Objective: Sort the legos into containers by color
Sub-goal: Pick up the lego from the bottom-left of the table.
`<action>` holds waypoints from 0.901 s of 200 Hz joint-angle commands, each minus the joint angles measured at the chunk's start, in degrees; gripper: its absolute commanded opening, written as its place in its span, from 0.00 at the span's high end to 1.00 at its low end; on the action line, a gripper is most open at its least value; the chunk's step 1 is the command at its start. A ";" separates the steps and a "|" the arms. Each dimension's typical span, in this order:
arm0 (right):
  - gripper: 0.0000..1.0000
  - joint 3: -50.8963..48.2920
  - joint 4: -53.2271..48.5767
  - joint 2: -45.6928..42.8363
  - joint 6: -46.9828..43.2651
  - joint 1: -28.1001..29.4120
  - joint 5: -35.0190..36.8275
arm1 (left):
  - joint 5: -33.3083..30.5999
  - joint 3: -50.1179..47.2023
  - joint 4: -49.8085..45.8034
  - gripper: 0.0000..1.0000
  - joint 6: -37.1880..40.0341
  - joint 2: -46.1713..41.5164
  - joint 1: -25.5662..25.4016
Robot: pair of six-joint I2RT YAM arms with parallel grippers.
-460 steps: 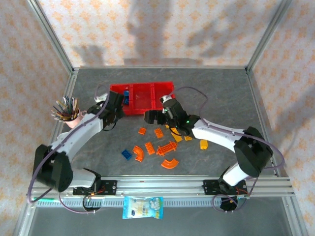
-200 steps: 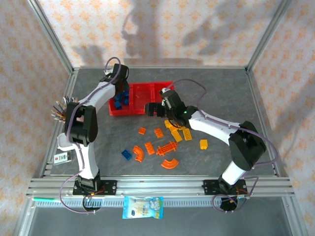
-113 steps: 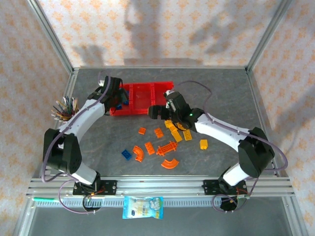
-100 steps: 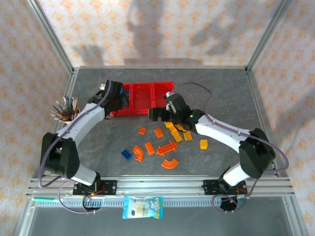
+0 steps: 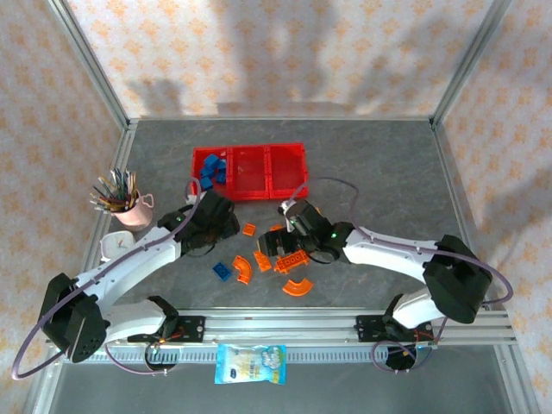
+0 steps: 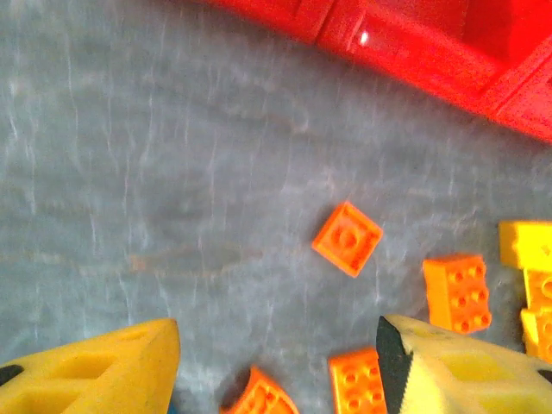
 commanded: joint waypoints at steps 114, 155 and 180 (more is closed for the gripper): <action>0.00 -6.68 11.24 -0.17 0.22 2.11 -0.65 | -2.59 -16.03 -1.16 0.34 -26.17 -4.47 -13.35; 0.00 -5.66 10.58 0.54 -0.24 2.13 0.14 | -4.28 -13.67 -0.95 0.38 -24.05 2.00 -13.39; 0.00 -5.09 9.84 0.87 -0.73 2.07 0.38 | -4.57 -14.60 0.04 0.43 -24.23 3.02 -13.32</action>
